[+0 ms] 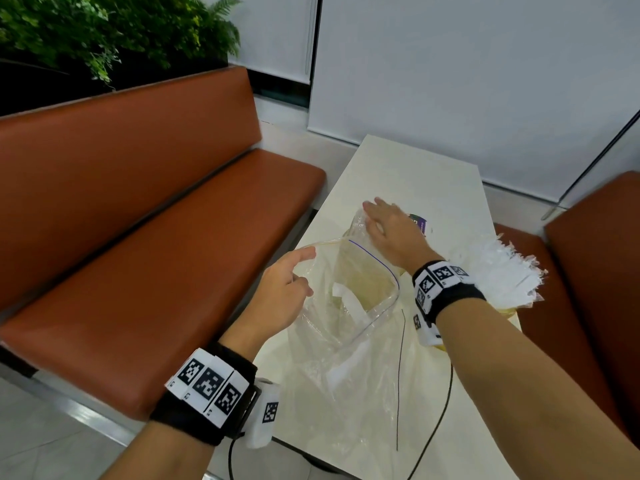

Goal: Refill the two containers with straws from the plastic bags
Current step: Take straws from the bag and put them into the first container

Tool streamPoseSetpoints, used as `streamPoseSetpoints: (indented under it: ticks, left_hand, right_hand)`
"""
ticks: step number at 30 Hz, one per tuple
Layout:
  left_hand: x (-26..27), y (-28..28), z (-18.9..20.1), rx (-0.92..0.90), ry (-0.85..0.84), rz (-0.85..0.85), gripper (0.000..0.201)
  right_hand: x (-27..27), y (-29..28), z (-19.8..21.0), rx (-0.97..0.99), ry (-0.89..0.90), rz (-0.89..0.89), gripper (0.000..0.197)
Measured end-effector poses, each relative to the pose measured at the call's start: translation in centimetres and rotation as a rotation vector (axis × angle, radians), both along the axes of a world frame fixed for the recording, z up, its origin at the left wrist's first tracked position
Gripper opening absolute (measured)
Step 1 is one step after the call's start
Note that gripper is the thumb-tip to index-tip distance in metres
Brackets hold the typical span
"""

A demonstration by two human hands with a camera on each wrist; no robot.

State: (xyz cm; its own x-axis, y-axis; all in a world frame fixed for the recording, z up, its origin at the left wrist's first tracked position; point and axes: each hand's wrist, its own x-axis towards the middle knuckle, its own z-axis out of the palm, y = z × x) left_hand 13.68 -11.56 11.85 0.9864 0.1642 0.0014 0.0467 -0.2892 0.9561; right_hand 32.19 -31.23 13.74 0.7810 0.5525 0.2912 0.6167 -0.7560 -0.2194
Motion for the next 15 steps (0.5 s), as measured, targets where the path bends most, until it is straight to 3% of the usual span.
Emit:
streamPoseSetpoints:
  ticks: [3, 7, 11, 12, 15]
  left_hand:
    - [-0.2, 0.0, 0.2, 0.018, 0.008, -0.01, 0.058]
    - [-0.3, 0.2, 0.6, 0.04, 0.002, -0.04, 0.062]
    - [-0.8, 0.3, 1.4, 0.277, 0.017, -0.195, 0.083]
    - [-0.9, 0.4, 1.7, 0.312, 0.039, -0.226, 0.088]
    - [-1.2, 0.8, 2.1, 0.315, 0.097, -0.286, 0.092]
  right_hand:
    - [-0.1, 0.7, 2.2, 0.178, -0.032, -0.024, 0.05]
    - [0.4, 1.2, 3.7, 0.289, -0.184, -0.127, 0.043]
    - [-0.9, 1.2, 0.7, -0.131, 0.006, -0.086, 0.045]
    - [-1.2, 1.0, 0.6, -0.13, -0.004, -0.076, 0.044]
    - [-2.6, 0.9, 3.1, 0.196, -0.168, -0.023, 0.029]
